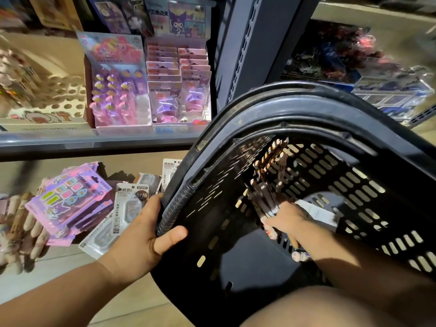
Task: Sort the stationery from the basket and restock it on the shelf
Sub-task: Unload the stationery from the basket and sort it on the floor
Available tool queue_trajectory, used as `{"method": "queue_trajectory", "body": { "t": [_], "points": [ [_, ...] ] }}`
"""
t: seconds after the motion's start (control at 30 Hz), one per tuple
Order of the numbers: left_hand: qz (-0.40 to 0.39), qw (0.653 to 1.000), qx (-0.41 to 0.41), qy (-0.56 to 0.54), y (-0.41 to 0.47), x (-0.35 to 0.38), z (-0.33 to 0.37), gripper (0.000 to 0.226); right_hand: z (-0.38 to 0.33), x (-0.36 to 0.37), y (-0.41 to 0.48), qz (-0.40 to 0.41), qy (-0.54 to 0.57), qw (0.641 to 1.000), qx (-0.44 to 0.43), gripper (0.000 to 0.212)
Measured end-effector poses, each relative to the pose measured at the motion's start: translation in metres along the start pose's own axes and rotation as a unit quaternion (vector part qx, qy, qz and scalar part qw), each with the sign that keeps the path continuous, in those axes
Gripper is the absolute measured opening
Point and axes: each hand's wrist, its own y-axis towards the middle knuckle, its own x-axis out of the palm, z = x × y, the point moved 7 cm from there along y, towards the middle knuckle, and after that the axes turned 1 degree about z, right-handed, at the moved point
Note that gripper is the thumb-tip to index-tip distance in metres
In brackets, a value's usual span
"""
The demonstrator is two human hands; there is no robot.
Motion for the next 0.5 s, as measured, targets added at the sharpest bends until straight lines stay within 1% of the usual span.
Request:
{"method": "queue_trajectory", "body": {
  "t": [0.07,0.13,0.23,0.33,0.5],
  "points": [
    [0.0,1.0,0.003,-0.002,0.0,0.0,-0.001,0.09,-0.002,0.004,-0.004,0.002,0.021,1.0,-0.008,0.05],
    [0.005,1.0,0.008,-0.003,-0.001,0.0,-0.001,0.089,-0.003,0.006,-0.007,0.007,0.038,0.999,-0.017,0.044],
    [0.009,1.0,0.01,0.0,-0.001,0.0,-0.001,0.091,-0.001,0.004,-0.009,0.015,0.069,0.997,-0.017,0.044],
    [0.009,1.0,0.011,-0.004,-0.001,0.001,0.0,0.092,0.001,0.002,-0.01,0.016,0.108,0.994,-0.011,0.035],
    [0.016,1.0,0.012,0.007,-0.005,0.001,0.002,0.091,-0.009,0.005,-0.015,0.005,0.077,0.997,-0.023,0.023]
  ]
}}
